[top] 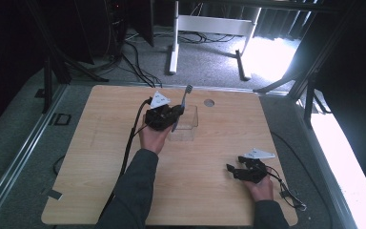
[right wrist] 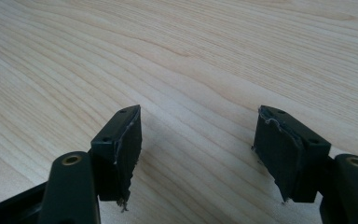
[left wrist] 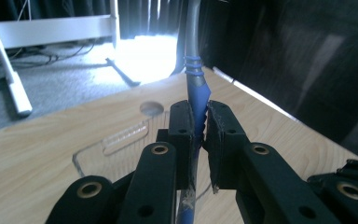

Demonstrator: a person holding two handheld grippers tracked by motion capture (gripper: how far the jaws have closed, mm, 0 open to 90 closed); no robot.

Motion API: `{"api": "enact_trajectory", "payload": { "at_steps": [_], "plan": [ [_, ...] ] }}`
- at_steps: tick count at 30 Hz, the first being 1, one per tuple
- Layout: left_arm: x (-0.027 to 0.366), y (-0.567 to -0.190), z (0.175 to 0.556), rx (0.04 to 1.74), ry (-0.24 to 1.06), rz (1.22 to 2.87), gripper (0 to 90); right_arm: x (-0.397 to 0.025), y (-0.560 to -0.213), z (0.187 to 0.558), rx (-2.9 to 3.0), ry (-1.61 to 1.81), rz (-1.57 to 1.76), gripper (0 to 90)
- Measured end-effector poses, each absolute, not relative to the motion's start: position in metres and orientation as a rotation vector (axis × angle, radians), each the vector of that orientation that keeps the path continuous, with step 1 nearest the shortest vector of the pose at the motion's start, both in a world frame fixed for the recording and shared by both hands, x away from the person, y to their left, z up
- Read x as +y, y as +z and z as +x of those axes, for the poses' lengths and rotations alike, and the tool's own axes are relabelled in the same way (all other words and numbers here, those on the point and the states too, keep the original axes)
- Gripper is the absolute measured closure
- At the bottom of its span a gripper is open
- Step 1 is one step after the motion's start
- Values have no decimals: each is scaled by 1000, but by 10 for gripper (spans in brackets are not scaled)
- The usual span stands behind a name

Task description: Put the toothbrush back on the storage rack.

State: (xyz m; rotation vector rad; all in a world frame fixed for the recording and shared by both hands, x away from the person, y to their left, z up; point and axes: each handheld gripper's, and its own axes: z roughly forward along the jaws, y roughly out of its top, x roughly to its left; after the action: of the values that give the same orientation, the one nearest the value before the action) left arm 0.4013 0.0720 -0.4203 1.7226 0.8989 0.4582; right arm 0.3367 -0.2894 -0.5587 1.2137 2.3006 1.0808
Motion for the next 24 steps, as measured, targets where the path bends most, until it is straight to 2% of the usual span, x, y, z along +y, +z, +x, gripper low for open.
{"api": "enact_trajectory", "payload": {
  "at_steps": [24],
  "plan": [
    [68, -427, 420, 901, 486, 1656, 808, -289, -559, 336, 2301, 1077, 1212, 319]
  ]
}}
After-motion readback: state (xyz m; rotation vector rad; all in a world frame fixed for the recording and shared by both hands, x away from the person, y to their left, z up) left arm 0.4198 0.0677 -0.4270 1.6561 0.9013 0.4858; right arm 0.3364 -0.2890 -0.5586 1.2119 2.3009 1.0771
